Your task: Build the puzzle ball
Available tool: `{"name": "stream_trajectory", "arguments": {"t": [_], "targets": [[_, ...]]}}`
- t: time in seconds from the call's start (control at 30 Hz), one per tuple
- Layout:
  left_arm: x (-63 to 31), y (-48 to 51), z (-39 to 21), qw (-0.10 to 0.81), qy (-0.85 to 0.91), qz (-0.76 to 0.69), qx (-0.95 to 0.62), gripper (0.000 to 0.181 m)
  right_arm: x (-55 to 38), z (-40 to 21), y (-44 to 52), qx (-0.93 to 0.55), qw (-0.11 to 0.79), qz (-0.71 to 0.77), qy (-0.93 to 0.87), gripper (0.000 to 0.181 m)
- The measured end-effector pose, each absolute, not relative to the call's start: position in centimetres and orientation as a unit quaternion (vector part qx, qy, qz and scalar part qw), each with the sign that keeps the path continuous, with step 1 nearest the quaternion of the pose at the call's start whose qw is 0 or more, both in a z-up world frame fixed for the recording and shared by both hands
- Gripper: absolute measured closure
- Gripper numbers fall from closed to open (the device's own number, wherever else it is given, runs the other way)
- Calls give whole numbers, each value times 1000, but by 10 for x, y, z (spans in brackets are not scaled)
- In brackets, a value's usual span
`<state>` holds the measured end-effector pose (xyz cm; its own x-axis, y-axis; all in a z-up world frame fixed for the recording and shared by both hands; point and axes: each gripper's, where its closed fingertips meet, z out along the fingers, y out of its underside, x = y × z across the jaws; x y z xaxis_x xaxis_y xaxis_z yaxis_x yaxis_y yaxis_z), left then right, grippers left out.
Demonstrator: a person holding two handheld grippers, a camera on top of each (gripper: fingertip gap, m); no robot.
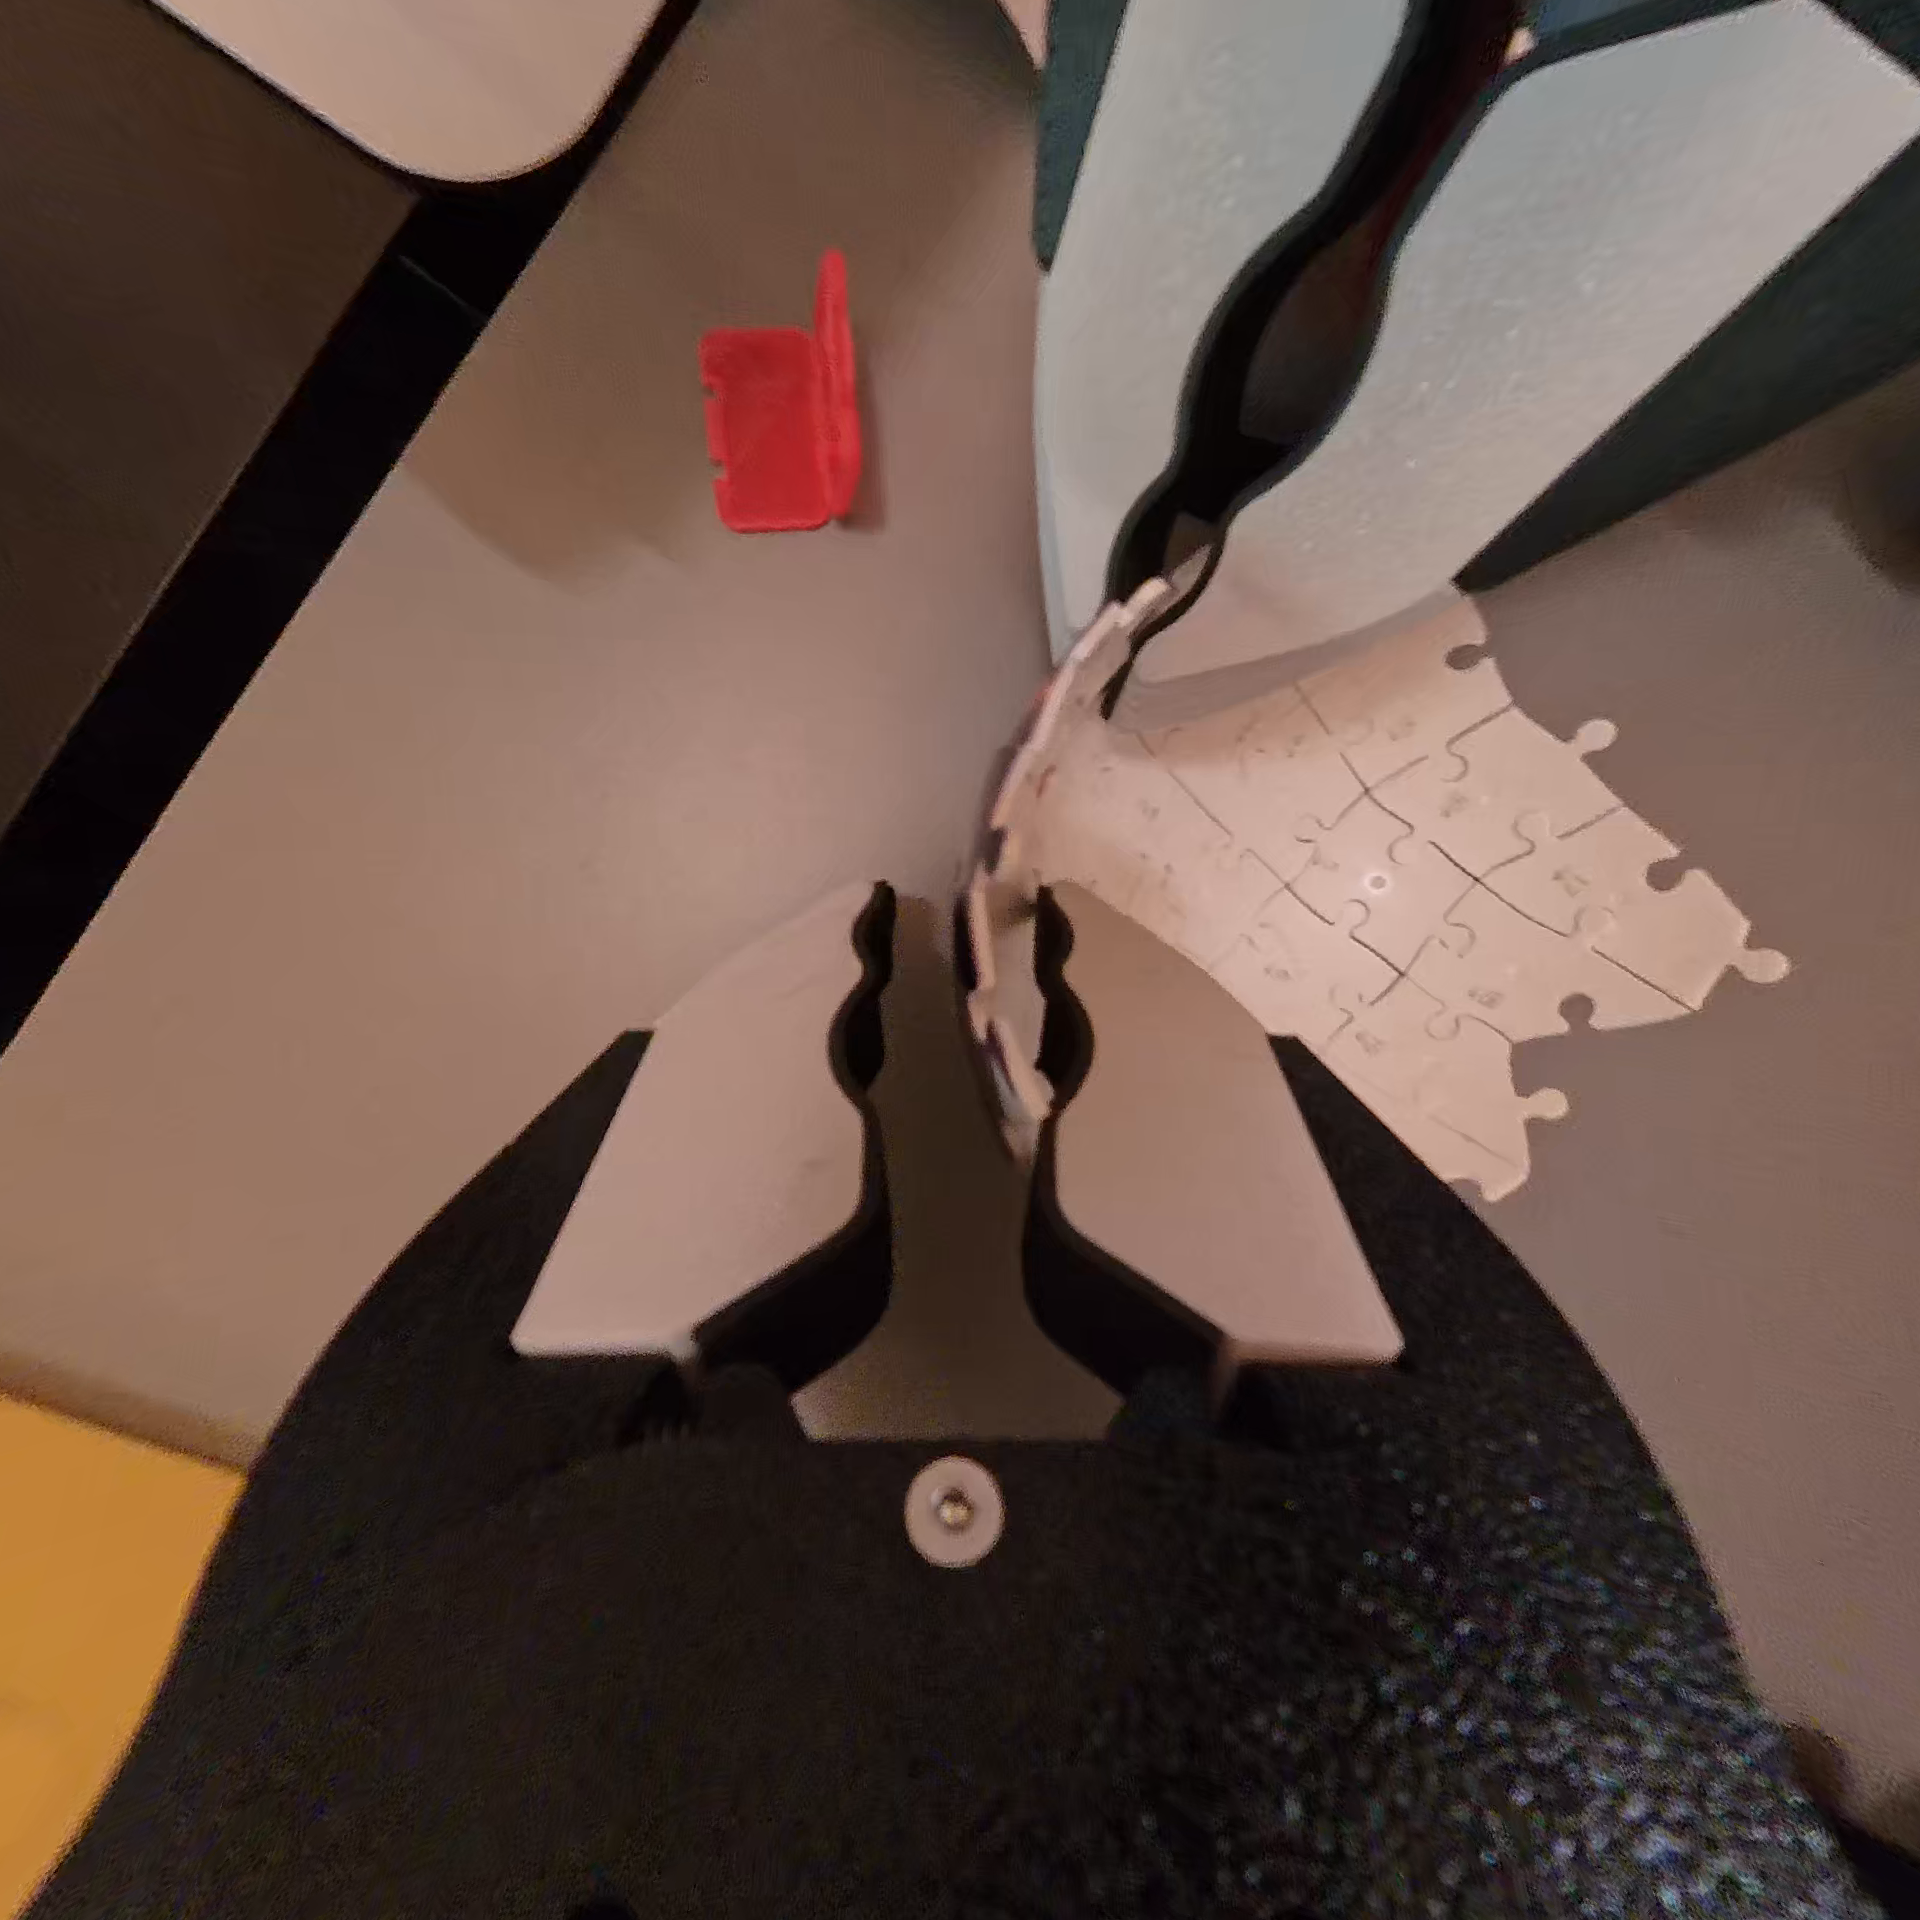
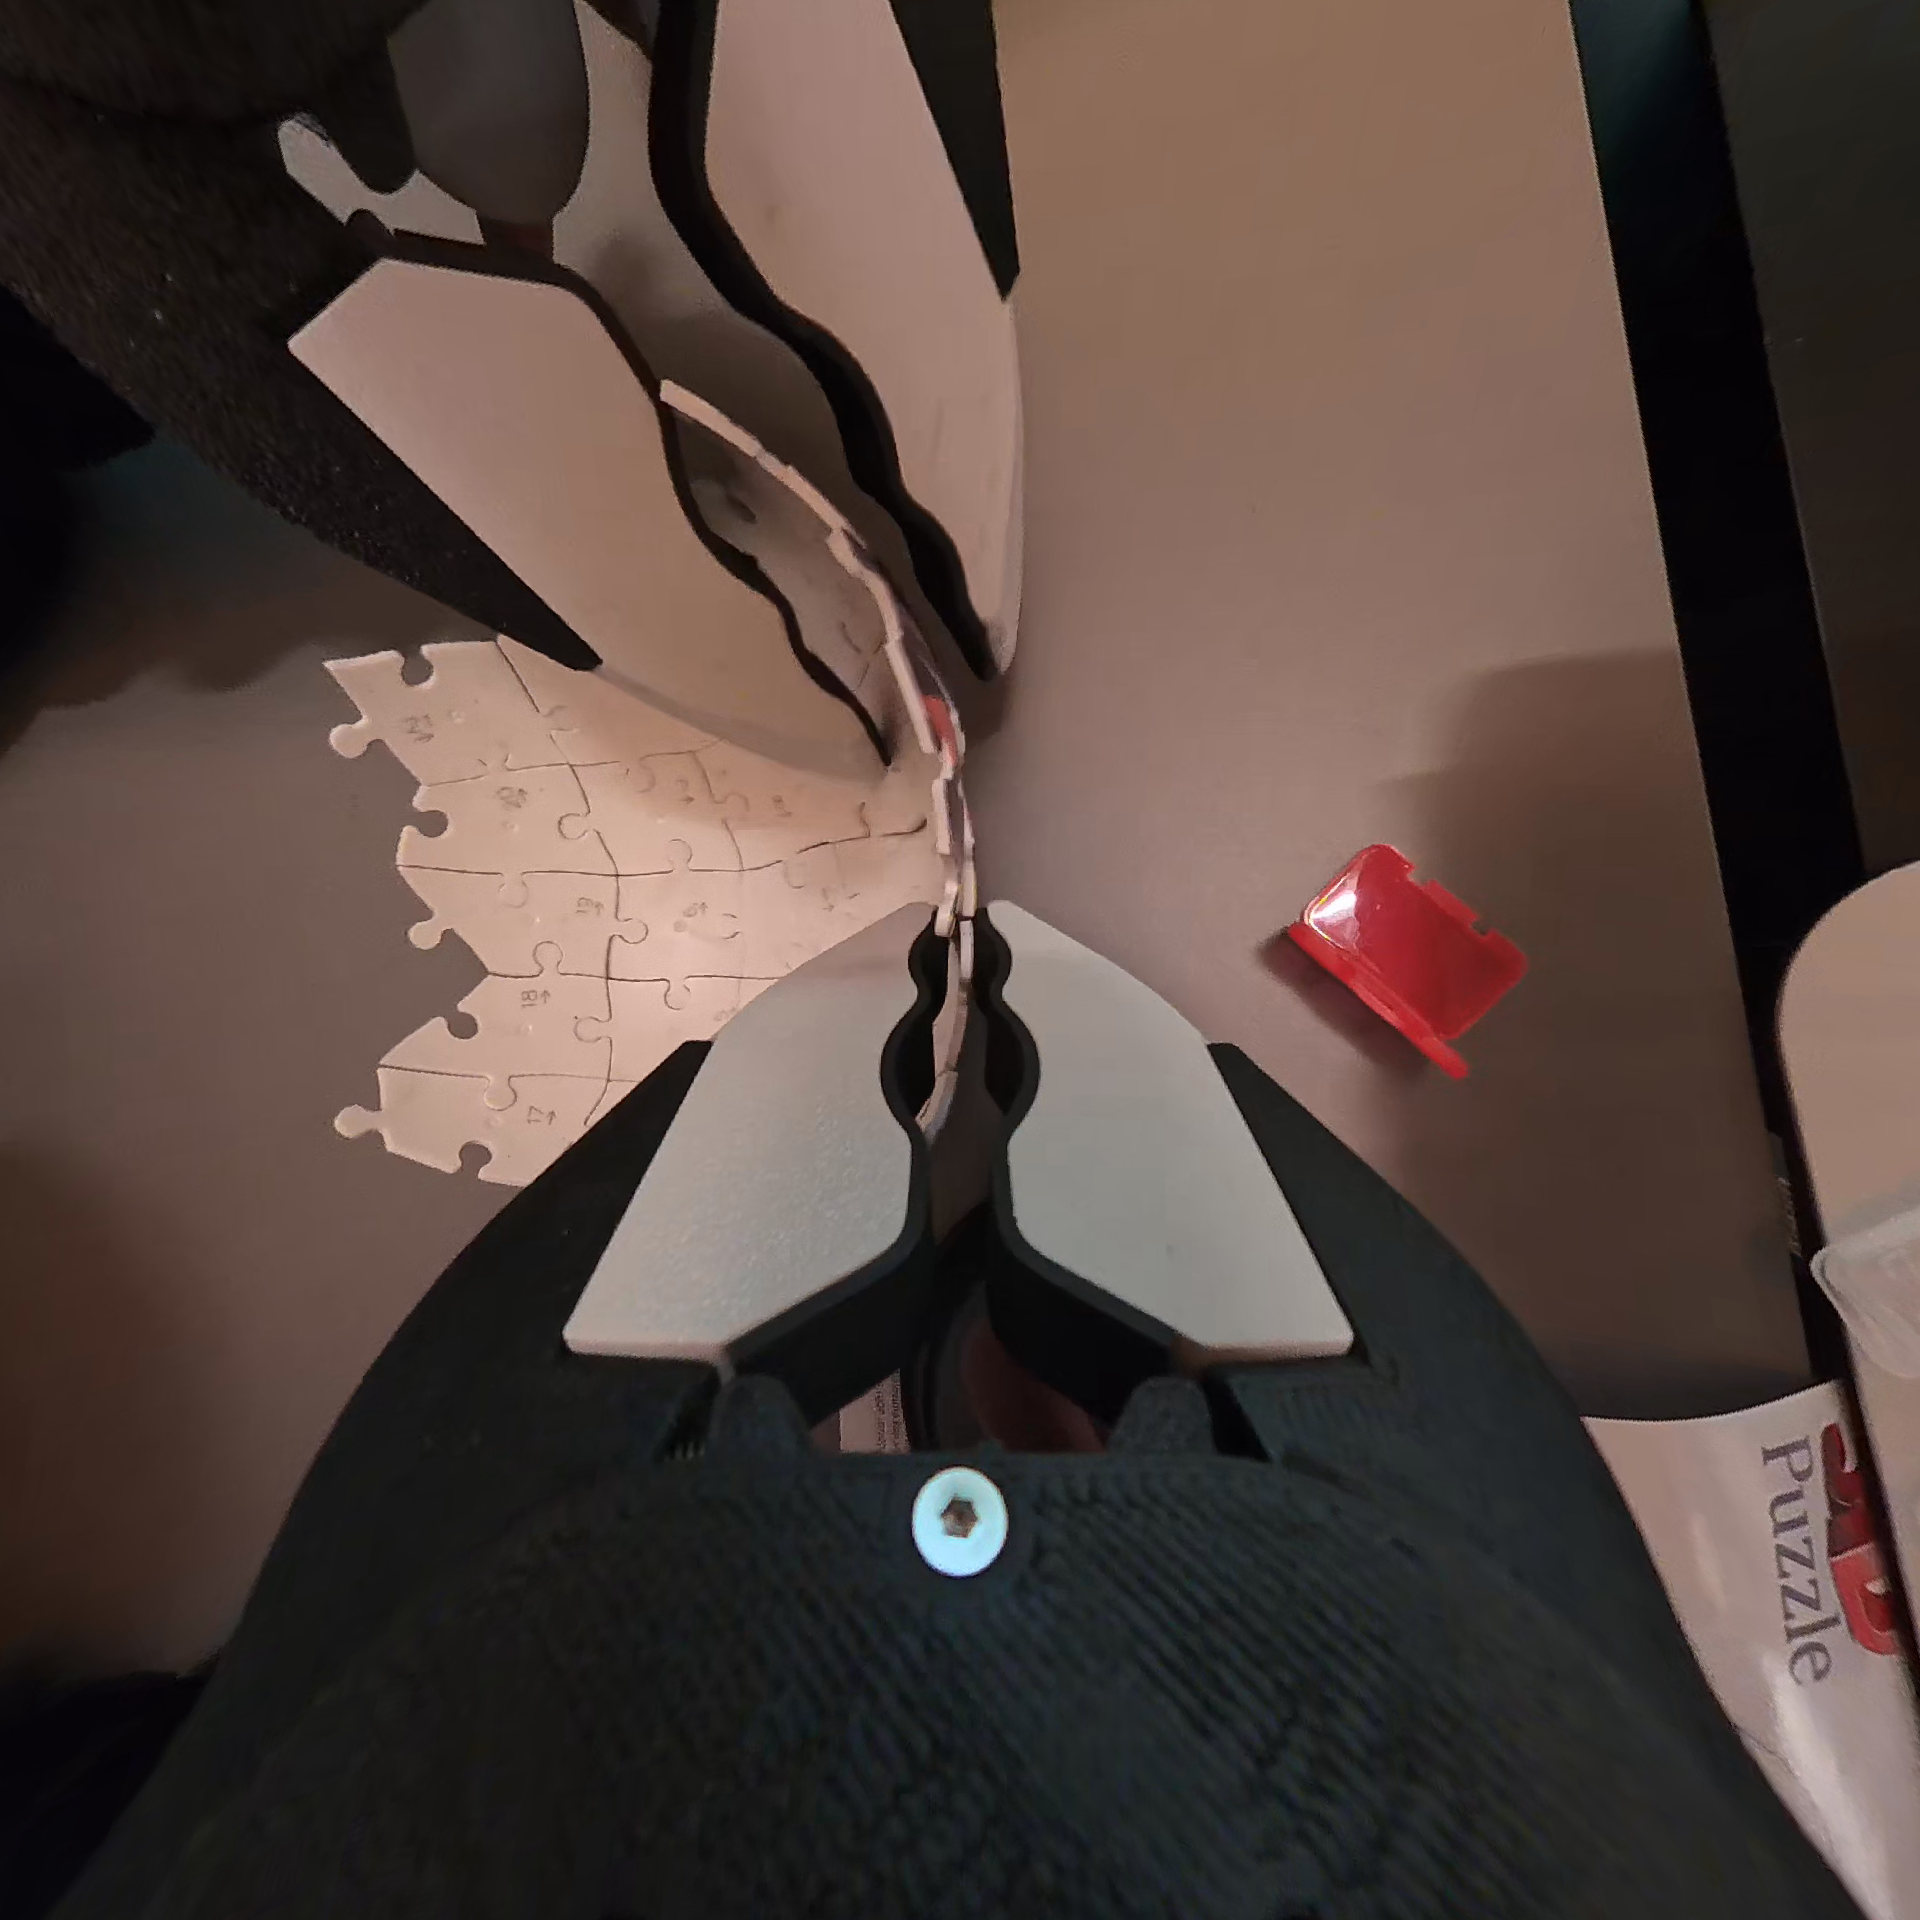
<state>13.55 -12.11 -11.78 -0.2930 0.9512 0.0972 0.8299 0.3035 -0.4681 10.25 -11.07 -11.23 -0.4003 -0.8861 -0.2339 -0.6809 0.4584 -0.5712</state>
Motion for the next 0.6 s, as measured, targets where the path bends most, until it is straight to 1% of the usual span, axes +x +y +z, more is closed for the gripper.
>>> {"name": "stream_trajectory", "arguments": {"t": [0.2,0.23,0.33,0.4,0.43,0.5,0.53,0.6], "targets": [[151,-128,-95,133,-809,194,-538,146,103,-110,-110,-472,259,-202,818,178],[152,-128,-89,128,-812,203,-533,147,104,-110,-110,-470,260,-203,819,177],[153,-122,-70,120,-821,222,-511,153,102,-112,-111,-459,253,-199,828,177],[149,-113,-53,119,-814,251,-510,173,101,-112,-110,-454,254,-201,830,177],[142,-106,-47,131,-803,269,-516,180,101,-111,-110,-451,255,-201,832,177],[124,-89,-45,174,-783,284,-525,181,101,-110,-109,-443,262,-202,833,178],[121,-86,-50,175,-788,280,-520,181,100,-110,-109,-439,263,-201,835,178],[122,-91,-55,142,-798,295,-505,181,99,-110,-108,-434,267,-202,836,178]]}}
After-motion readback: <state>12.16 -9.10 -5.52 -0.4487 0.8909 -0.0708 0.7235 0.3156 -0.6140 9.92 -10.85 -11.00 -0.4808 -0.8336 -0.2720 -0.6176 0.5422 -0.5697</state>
